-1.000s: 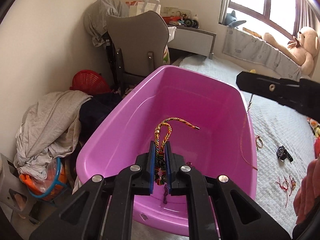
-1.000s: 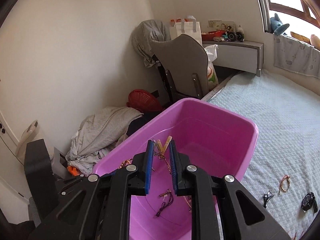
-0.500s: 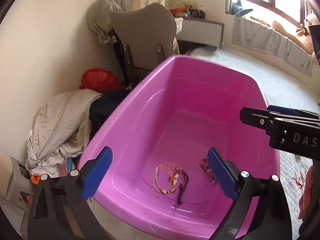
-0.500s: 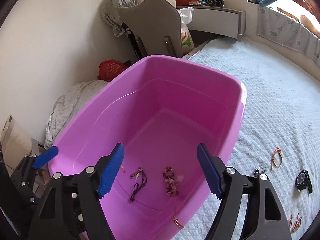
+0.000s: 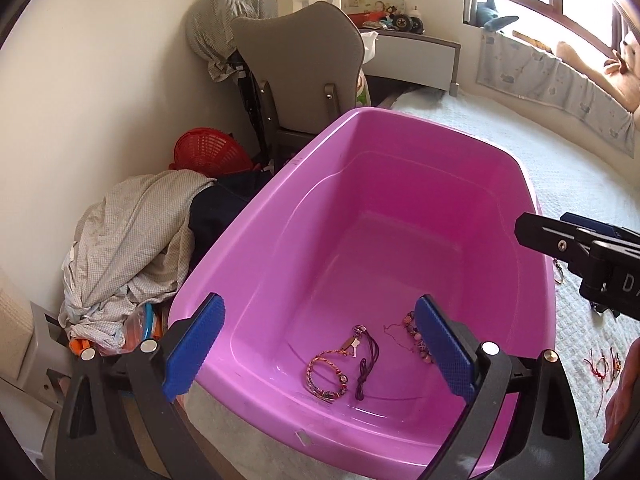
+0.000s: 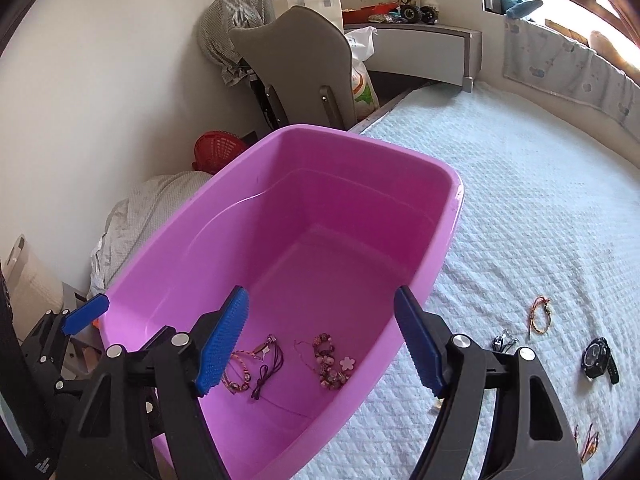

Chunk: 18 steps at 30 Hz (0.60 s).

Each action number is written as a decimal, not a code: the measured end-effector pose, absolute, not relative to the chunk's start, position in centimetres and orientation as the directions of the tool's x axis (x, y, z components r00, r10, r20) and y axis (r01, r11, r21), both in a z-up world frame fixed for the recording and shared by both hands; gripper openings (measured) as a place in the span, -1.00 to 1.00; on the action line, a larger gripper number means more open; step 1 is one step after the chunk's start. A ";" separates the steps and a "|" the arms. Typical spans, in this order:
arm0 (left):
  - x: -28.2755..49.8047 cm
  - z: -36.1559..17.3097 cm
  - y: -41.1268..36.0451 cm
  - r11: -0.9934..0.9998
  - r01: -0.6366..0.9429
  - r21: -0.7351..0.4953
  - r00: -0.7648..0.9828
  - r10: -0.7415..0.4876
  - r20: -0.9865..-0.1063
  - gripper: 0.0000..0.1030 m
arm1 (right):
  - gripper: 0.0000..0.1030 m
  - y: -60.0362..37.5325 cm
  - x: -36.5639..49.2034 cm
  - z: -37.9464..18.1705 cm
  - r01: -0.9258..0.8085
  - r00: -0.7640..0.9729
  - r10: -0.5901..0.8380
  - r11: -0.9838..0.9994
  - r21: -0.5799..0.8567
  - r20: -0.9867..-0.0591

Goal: Organize jewelry
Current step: 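Move both tools away from the tub back toward the bed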

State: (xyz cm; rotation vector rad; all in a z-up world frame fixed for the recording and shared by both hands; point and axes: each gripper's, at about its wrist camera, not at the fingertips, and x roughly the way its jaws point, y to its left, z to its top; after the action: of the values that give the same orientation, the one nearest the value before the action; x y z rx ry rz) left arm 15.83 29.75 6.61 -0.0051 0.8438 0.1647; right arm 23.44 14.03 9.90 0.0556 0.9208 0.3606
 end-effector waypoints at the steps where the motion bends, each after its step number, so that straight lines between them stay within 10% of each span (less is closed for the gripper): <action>1: 15.7 6.7 29.7 0.987 -0.148 0.063 0.654 0.146 -0.742 0.83 | 0.39 13.9 23.4 10.0 -0.282 0.548 0.330 0.938 0.202 -0.768; 18: 12.9 9.3 27.5 0.988 -0.151 0.031 0.682 0.127 -0.720 0.86 | 0.39 10.3 18.9 11.3 -0.253 0.595 0.319 0.945 0.206 -0.738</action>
State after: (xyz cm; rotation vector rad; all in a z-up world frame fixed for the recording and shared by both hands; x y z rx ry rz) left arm 12.87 27.51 9.33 -0.0313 0.8048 0.1558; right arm 18.91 10.25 11.33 0.0822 0.8727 0.3328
